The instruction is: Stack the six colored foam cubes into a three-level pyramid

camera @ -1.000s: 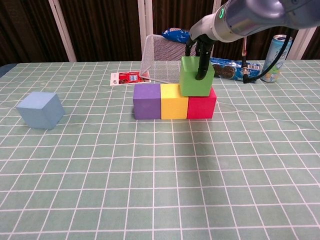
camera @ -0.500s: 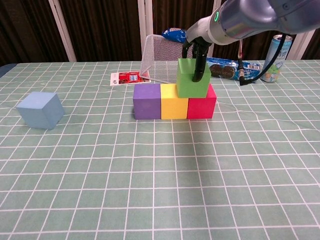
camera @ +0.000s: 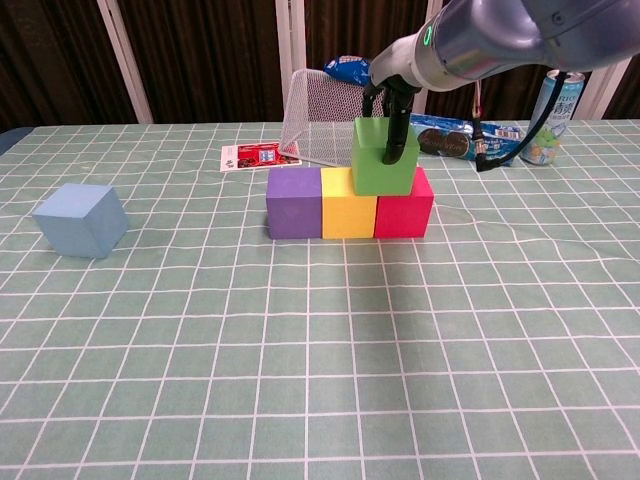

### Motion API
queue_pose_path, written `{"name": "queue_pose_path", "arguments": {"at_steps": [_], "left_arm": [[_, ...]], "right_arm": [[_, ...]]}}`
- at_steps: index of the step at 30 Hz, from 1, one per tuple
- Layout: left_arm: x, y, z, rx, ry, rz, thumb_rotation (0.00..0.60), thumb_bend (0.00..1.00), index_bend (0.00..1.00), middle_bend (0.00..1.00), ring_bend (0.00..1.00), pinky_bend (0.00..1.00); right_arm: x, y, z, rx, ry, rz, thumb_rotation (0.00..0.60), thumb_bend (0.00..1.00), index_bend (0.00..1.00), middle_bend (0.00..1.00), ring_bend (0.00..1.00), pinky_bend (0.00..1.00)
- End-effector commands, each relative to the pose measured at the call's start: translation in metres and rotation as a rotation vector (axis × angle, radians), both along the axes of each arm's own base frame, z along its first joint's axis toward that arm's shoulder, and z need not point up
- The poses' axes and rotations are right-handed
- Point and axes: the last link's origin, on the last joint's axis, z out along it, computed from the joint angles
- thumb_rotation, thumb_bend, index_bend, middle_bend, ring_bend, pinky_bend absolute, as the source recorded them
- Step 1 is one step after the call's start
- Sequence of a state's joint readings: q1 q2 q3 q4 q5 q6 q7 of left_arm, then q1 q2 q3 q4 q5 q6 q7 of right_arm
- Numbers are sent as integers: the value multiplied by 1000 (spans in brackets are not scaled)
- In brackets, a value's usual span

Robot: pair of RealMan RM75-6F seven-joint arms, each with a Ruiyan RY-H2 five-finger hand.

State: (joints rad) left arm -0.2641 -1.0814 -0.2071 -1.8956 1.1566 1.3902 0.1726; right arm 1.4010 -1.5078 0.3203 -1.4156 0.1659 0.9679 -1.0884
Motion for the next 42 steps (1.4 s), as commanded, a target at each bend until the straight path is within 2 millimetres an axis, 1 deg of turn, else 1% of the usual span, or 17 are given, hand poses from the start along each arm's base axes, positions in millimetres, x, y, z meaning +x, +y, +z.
{"name": "queue_pose_path", "arguments": {"at_steps": [1,8,12,15,18,24,34,39,42], "left_arm": [[0,0,0,0,0,1,600,49,0,0,0,30],[-1,0,0,1,1,2,600,49,0,0,0,30],[-1,0,0,0,1,2,600,49,0,0,0,30],[-2,0,0,1,1,5,600,49,0,0,0,30],[-2,0,0,0,1,7,600,49,0,0,0,30],[-3,0,0,-1,3,9,600,49,0,0,0,27],[-3,0,-1,-1,3,11,600,50,0,0,0,26],[-3,0,-1,-1,4,10,600,49,0,0,0,26],[-3,0,0,1,2,10,600,49,0,0,0,26]], "right_arm": [[0,0,0,0,-1,0,600,289,179,423,199,0],[-1,0,-1,3,2,-1,600,288,177,424,199,0],[-2,1,-2,5,6,-3,600,289,133,422,198,0],[-2,1,-3,5,8,-5,600,289,89,387,178,0],[-2,1,-3,5,5,-4,600,288,68,364,167,0],[-3,1,-5,11,1,-3,600,288,5,287,125,0],[-3,3,-7,21,-6,-9,600,289,0,177,58,0],[-2,5,-7,25,-15,-9,600,289,0,36,3,0],[-1,7,-5,24,-22,-7,600,288,0,0,0,0]]}}
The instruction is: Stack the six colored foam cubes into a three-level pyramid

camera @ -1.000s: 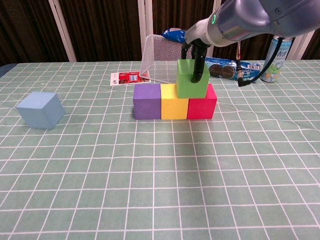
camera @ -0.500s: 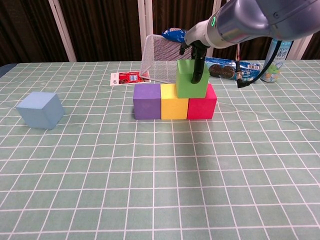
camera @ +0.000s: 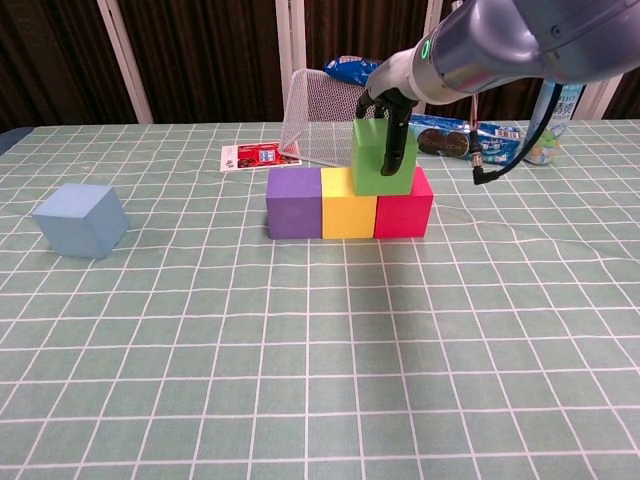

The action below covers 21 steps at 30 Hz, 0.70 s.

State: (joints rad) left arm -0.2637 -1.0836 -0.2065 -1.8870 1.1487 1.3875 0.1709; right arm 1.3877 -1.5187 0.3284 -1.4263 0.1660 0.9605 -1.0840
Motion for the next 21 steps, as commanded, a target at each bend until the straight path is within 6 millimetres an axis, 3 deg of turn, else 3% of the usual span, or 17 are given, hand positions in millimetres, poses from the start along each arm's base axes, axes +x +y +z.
{"name": "queue_pose_path", "arguments": {"at_steps": [1,7,12,17,21], "left_arm": [[0,0,0,0,1,0,600,49,0,0,0,26],[0,0,0,-1,-1,0,600,49,0,0,0,26],[0,-1,1,1,-1,-2,600,49,0,0,0,26],[-1,-2,1,-2,-2,0,600,49,0,0,0,26],[-1,-2,-1,-6,1,1,600,49,0,0,0,26]], "right_arm": [[1,2,2,-2,-5,3,600,288,0,0,0,0],[4,9,9,-10,-17,16,600,288,0,0,0,0],[3,25,35,-42,-91,50,600,288,0,0,0,0],[-21,43,68,-113,-158,82,600,288,0,0,0,0],[-58,63,97,-194,-224,74,600,288,0,0,0,0]]}}
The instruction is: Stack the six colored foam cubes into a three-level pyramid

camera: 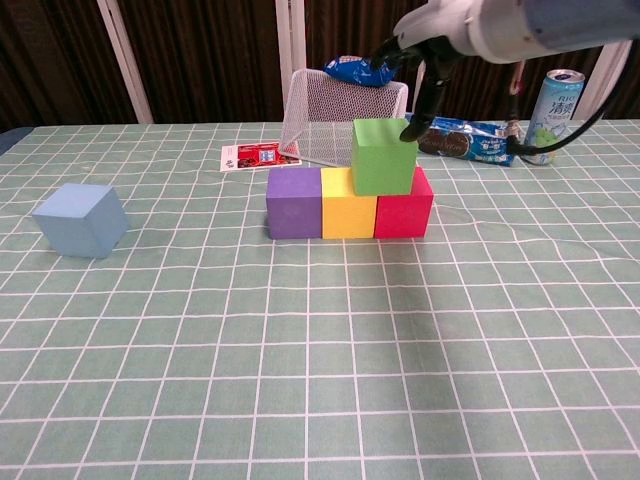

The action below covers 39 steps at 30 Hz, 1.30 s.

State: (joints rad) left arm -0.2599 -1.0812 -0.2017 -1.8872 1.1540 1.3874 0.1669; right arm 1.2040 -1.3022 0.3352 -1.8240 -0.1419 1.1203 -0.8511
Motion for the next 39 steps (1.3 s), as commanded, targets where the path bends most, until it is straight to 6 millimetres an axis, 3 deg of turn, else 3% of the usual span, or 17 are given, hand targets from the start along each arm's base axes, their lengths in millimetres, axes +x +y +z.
{"name": "queue_pose_path", "arguments": {"at_steps": [1,11,16,25,39], "left_arm": [[0,0,-2,-5,1,2,600,49,0,0,0,26],[2,1,-10,-22,8,4,600,49,0,0,0,26],[4,4,-12,-19,1,13,600,49,0,0,0,26],[12,15,-13,-14,57,7,600,49,0,0,0,27],[22,45,-30,-98,146,15,600,50,0,0,0,28]], "right_arm": [[-50,26,40,-105,-89,-23,600,289,0,0,0,0],[-145,74,70,-168,-112,-104,600,289,0,0,0,0],[-174,92,79,-195,-130,-118,600,288,0,0,0,0],[-190,108,86,-216,-195,-81,600,289,0,0,0,0],[-194,109,91,-196,-247,-63,600,289,0,0,0,0]]}}
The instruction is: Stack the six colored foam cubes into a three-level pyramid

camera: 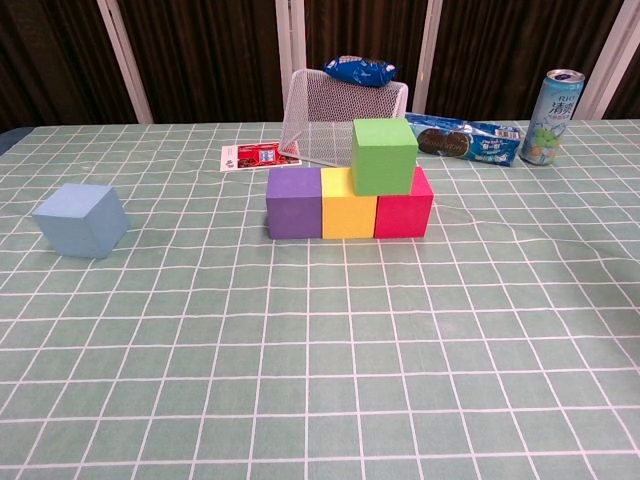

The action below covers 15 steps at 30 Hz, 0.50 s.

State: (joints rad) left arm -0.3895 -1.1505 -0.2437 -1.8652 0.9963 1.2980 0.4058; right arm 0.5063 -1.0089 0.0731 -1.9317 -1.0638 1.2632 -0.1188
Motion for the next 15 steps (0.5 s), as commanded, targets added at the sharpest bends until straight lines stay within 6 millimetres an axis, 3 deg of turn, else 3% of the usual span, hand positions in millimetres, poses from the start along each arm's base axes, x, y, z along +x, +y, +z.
{"name": "queue_pose_path", "arguments": {"at_steps": [1,4,9,15], "left_arm": [[4,9,-6,-26,13,-1,600,49,0,0,0,28],[11,15,-14,-66,18,-9,600,79,0,0,0,30],[27,24,-26,-133,38,-29,600,231,0,0,0,48],[54,41,-44,-238,100,-58,600,301,0,6,0,78]], "right_arm": [[-2,0,1,6,-10,-1,600,289,0,0,0,0],[-1,-1,3,7,-26,3,600,288,0,0,0,0],[-1,-1,4,9,-43,6,600,288,0,0,0,0],[1,0,6,12,-60,12,600,288,0,0,0,0]]}}
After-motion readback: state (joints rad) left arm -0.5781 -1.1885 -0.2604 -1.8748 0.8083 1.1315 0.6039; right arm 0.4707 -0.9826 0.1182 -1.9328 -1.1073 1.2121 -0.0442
